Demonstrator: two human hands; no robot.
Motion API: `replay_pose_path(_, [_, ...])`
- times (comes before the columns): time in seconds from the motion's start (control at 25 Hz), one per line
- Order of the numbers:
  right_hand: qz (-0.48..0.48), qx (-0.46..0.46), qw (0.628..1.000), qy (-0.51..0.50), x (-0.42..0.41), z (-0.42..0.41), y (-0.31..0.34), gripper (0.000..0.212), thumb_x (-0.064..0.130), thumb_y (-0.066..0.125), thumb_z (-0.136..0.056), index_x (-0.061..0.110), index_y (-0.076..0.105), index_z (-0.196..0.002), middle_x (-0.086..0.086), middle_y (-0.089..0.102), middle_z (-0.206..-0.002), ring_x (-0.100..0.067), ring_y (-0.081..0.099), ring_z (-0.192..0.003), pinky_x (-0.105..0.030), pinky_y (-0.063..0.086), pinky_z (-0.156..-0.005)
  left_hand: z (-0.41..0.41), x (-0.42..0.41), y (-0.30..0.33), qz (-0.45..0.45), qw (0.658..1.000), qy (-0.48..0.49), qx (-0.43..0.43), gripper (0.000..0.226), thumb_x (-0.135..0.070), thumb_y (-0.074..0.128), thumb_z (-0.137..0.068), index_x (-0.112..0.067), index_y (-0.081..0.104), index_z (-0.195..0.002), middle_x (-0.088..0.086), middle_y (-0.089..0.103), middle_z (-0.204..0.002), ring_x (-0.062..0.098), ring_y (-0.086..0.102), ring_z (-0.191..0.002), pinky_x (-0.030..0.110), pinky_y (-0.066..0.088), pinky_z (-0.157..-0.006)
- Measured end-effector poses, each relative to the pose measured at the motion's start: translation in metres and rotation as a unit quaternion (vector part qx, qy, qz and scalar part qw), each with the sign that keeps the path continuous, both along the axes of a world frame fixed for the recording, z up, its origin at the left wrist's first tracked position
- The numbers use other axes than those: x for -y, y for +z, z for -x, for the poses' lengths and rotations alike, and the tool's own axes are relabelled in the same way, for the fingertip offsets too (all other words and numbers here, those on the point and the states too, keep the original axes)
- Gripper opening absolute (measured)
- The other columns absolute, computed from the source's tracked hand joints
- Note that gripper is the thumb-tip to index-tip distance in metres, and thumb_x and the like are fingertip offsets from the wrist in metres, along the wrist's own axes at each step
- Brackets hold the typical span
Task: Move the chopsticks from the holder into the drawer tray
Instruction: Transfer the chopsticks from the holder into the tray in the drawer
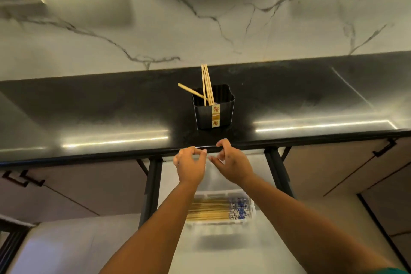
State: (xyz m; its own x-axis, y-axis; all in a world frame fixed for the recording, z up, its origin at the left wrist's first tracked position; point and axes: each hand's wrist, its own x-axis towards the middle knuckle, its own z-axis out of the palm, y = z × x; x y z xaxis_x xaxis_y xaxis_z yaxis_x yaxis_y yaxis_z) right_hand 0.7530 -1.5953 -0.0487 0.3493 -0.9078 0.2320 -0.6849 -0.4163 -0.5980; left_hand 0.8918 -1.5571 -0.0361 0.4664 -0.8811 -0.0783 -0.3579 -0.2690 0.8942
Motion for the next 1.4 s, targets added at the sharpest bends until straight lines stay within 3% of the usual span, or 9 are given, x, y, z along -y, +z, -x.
replay_pose_path(0.08, [0.025,0.021,0.999,0.000,0.019,-0.009,0.032,0.028,0.048,0.052,-0.092,0.022,0.050,-0.101,0.005,0.060,-0.063,-0.008,0.056,-0.054,-0.022,0.045,-0.053,-0.004,0.020,0.035,0.060,0.998,-0.022,0.002,0.024,-0.032,0.061,-0.088,-0.022,0.066,-0.066,0.000,0.069,-0.096,0.027,0.054,-0.109,0.042,0.046,-0.093])
replay_pose_path(0.12, [0.038,0.033,0.999,-0.002,0.030,-0.013,0.047,0.023,0.047,0.049,-0.094,0.023,0.050,-0.093,0.005,0.058,-0.061,-0.007,0.054,-0.052,-0.022,0.043,-0.050,-0.007,0.030,0.051,0.079,0.997,-0.027,0.001,0.022,-0.028,0.058,-0.089,-0.022,0.070,-0.072,0.001,0.070,-0.099,0.026,0.055,-0.109,0.046,0.047,-0.093])
replay_pose_path(0.24, [0.065,0.065,0.996,-0.003,0.068,-0.027,0.086,0.007,0.024,0.052,-0.094,0.018,0.055,-0.091,0.003,0.061,-0.072,-0.009,0.056,-0.059,-0.024,0.047,-0.056,-0.021,0.065,0.085,0.078,0.994,-0.072,-0.010,0.040,-0.011,0.053,-0.086,-0.026,0.060,-0.123,0.000,0.054,-0.133,0.020,0.040,-0.129,0.042,0.037,-0.106])
replay_pose_path(0.32, [0.042,0.084,0.995,-0.017,0.098,-0.036,0.104,0.015,0.011,0.057,-0.088,0.014,0.057,-0.103,0.000,0.062,-0.086,-0.009,0.058,-0.072,-0.025,0.052,-0.068,-0.031,0.083,0.095,0.077,0.994,-0.071,-0.028,0.050,-0.009,0.053,-0.086,-0.026,0.050,-0.133,-0.002,0.050,-0.138,0.017,0.037,-0.132,0.041,0.036,-0.108])
replay_pose_path(0.52, [-0.170,0.024,0.975,-0.141,0.184,-0.064,0.117,0.042,0.030,0.065,-0.087,0.008,0.054,-0.121,-0.008,0.064,-0.106,-0.013,0.059,-0.082,-0.025,0.048,-0.071,-0.050,0.117,0.082,0.081,0.983,0.007,-0.163,0.043,-0.010,0.059,-0.089,-0.021,0.052,-0.129,-0.002,0.057,-0.129,0.007,0.051,-0.113,0.020,0.041,-0.083])
replay_pose_path(0.8, [-0.413,0.021,0.896,-0.163,0.244,-0.083,0.093,0.061,0.033,0.069,-0.085,0.005,0.046,-0.133,-0.014,0.053,-0.122,-0.025,0.051,-0.102,-0.038,0.044,-0.085,-0.059,0.141,0.058,0.020,0.982,0.006,-0.187,0.046,-0.012,0.060,-0.090,-0.022,0.049,-0.133,-0.003,0.056,-0.131,0.014,0.051,-0.121,0.026,0.043,-0.090])
replay_pose_path(1.04, [-0.328,0.021,0.936,-0.125,0.251,-0.086,0.076,0.048,0.037,0.067,-0.085,0.005,0.057,-0.120,-0.013,0.062,-0.114,-0.026,0.059,-0.105,-0.044,0.047,-0.098,-0.063,0.135,0.059,0.003,0.983,-0.021,-0.181,0.046,-0.015,0.059,-0.090,-0.021,0.048,-0.134,-0.003,0.055,-0.133,0.010,0.050,-0.116,0.023,0.043,-0.086])
replay_pose_path(1.2, [-0.244,-0.079,0.962,-0.093,0.243,-0.091,0.083,0.037,0.036,0.060,-0.091,0.005,0.059,-0.112,-0.012,0.065,-0.108,-0.024,0.064,-0.098,-0.037,0.052,-0.089,-0.059,0.124,0.066,0.000,0.985,-0.035,-0.171,0.044,-0.017,0.059,-0.091,-0.021,0.049,-0.133,-0.003,0.056,-0.132,0.013,0.051,-0.118,0.026,0.044,-0.090])
replay_pose_path(1.4, [-0.187,0.015,0.977,-0.098,0.232,-0.084,0.090,0.025,0.024,0.057,-0.094,0.010,0.059,-0.115,-0.008,0.065,-0.107,-0.019,0.060,-0.092,-0.031,0.046,-0.076,-0.067,0.110,0.079,0.017,0.987,-0.066,-0.148,0.043,-0.019,0.058,-0.092,-0.020,0.048,-0.134,-0.004,0.053,-0.135,0.014,0.048,-0.124,0.025,0.041,-0.092])
